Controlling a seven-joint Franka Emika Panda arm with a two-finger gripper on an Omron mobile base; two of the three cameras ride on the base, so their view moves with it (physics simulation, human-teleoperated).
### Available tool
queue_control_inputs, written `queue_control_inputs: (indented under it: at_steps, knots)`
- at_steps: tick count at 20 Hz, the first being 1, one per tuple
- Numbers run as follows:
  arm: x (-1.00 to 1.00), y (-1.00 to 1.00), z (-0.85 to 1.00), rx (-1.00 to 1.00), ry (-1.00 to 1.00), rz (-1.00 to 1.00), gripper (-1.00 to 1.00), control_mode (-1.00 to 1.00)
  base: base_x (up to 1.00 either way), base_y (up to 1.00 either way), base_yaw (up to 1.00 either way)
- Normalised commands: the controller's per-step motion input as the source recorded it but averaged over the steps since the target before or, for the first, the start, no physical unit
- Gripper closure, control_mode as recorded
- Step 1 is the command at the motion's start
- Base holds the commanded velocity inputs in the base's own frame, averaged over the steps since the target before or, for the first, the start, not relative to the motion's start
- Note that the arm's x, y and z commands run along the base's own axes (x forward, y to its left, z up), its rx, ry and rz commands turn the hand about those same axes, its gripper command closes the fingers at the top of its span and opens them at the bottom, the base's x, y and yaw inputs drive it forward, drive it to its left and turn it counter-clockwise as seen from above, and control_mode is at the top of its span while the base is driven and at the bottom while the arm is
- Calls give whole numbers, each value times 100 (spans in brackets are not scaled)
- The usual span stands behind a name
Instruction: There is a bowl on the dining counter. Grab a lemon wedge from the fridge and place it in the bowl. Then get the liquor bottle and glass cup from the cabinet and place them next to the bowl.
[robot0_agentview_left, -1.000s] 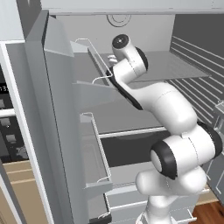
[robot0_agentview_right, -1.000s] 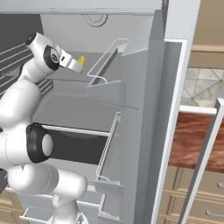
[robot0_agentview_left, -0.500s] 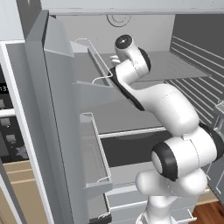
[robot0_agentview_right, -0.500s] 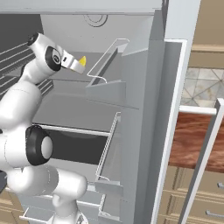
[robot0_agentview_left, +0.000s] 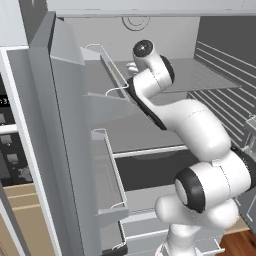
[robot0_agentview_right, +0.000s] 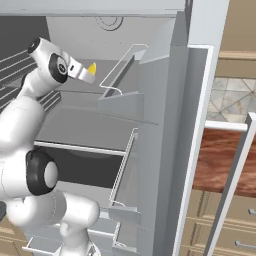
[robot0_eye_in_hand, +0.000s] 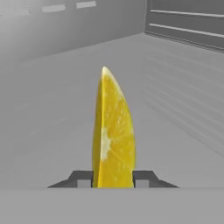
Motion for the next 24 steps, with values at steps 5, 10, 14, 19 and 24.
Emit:
queue_control_inputs:
  at_steps: [5,10,14,19,24]
  knots:
    - [-76,11,2,0,-17,0,100,-100,0,0,0]
    - [-98,-1,9,2,-14,3,100,-100,0,0,0]
    - [-100,-14,38,3,-3,8,100,-100,0,0,0]
    - [-100,0,35,0,0,11,100,-100,0,0,0]
    - [-100,0,36,0,1,14,100,-100,0,0,0]
